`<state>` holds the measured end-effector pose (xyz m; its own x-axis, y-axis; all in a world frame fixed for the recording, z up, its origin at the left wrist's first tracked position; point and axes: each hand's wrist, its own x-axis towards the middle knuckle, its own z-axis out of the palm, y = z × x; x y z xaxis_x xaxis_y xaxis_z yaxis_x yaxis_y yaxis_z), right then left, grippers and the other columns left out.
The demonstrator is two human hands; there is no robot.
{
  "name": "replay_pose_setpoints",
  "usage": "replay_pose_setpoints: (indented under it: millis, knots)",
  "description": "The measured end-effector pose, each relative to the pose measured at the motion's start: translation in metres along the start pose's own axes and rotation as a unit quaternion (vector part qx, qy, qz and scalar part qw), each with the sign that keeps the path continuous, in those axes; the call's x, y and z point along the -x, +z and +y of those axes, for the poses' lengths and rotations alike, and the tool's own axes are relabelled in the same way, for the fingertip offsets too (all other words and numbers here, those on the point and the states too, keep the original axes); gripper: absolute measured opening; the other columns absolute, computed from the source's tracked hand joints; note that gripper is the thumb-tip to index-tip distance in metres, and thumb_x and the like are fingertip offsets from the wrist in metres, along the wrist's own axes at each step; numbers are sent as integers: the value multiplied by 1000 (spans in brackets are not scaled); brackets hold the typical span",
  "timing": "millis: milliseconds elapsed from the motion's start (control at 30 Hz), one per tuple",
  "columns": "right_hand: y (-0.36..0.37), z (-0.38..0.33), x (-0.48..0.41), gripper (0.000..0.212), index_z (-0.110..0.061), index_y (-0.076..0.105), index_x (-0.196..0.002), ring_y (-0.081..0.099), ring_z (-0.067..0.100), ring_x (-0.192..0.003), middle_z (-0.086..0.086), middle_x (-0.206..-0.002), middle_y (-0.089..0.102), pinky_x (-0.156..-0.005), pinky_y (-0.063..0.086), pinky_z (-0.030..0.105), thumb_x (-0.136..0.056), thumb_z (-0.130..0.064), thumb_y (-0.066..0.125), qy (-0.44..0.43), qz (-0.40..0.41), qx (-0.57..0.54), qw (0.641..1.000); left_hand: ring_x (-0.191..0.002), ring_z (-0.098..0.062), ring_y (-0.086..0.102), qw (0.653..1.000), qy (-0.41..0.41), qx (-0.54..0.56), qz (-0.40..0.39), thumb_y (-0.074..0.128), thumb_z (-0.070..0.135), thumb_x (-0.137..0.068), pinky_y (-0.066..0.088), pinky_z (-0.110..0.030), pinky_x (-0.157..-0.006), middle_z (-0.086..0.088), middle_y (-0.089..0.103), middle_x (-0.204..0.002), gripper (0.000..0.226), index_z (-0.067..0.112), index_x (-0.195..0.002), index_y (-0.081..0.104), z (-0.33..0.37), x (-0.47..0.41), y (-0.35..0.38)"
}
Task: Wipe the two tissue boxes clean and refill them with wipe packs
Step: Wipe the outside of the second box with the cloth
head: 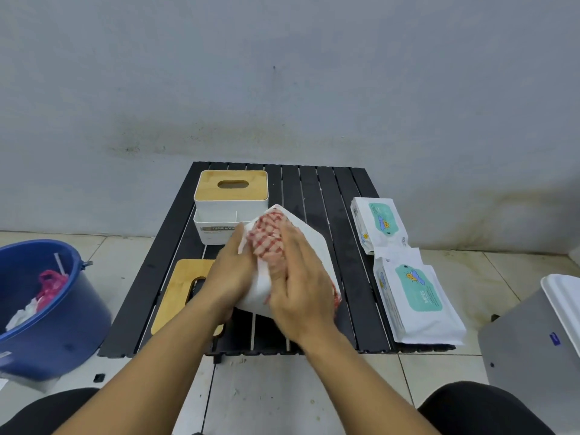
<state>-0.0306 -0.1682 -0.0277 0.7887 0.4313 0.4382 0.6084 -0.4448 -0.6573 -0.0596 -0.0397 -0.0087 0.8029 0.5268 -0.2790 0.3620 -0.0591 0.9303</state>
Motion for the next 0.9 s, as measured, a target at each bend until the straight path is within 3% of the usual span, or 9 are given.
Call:
replay_pose_setpoints:
  millis: [133, 200, 333, 433, 500, 567, 633, 733, 900]
  knots:
    - [-18, 33, -9, 55, -41, 53, -135, 65, -1, -102, -13, -126, 63, -86, 53, 30, -101, -67, 18, 167, -12, -90, 982, -97, -20, 68, 986, -63, 156, 18, 32, 11, -111, 57, -36, -79, 9, 69, -111, 42, 42, -113, 60, 11, 4, -1]
    - [-24, 37, -4, 55, -41, 55, -133, 63, -8, -96, -14, -122, 63, -77, 52, 19, -99, -70, 23, 205, -3, -122, 971, -93, -24, 72, 958, -106, 265, 12, 37, 6, -110, 58, -38, -71, -2, 73, -111, 32, 20, -125, 62, 12, 4, -1]
    - [-19, 17, 5, 79, -33, 49, -142, 57, 4, -117, -23, -125, 58, -95, 52, 41, -87, -85, 30, 107, 73, -128, 983, -97, -33, 77, 907, -136, 399, -19, 39, 9, -110, 64, -45, -67, -17, 77, -115, 29, 4, -131, 59, 14, 7, 1]
    - [-21, 0, 4, 92, -12, 45, -148, 48, 23, -136, 0, -145, 49, -103, 46, 49, -83, -76, 53, -36, 125, -36, 991, -94, -41, 77, 888, -140, 436, -39, 37, 10, -110, 64, -53, -69, -24, 76, -112, 30, 1, -127, 59, 19, 13, 5]
    - [-23, -5, 3, 97, -4, 41, -151, 29, 34, -149, 12, -157, 37, -114, 33, 56, -81, -68, 63, -112, 114, 59, 985, -84, -37, 78, 890, -142, 432, -44, 36, 9, -109, 63, -50, -66, -24, 77, -104, 29, 0, -119, 62, 22, 14, 5]
    - [-22, -8, 6, 92, -4, 35, -154, 11, 40, -154, 16, -164, 23, -118, 20, 63, -82, -51, 69, -151, 76, 115, 979, -85, -34, 78, 888, -138, 434, -66, 34, 8, -107, 60, -49, -78, -24, 77, -105, 33, -2, -117, 63, 28, 18, 4]
    - [-20, -7, 12, 98, -5, 27, -157, 1, 41, -155, 16, -167, 12, -118, 13, 68, -72, -30, 68, -172, 27, 152, 973, -101, -36, 75, 869, -130, 467, -99, 31, 3, -103, 55, -51, -95, -28, 74, -113, 39, -10, -126, 60, 33, 21, 3]
    - [-13, -1, 16, 100, -7, 25, -159, -2, 41, -155, 18, -167, 9, -116, 11, 72, -65, -23, 55, -156, 1, 203, 967, -124, -40, 64, 852, -117, 495, -128, 29, -1, -100, 47, -51, -112, -31, 67, -126, 45, -11, -138, 51, 33, 18, 2]
    - [-16, -7, 14, 95, -13, 33, -157, 0, 38, -155, 14, -166, 16, -114, 7, 75, -66, -15, 59, -90, 48, 139, 985, -128, -43, 62, 845, -102, 495, -176, 29, -2, -100, 52, -56, -105, -31, 63, -134, 49, -4, -147, 44, 37, 21, 3]
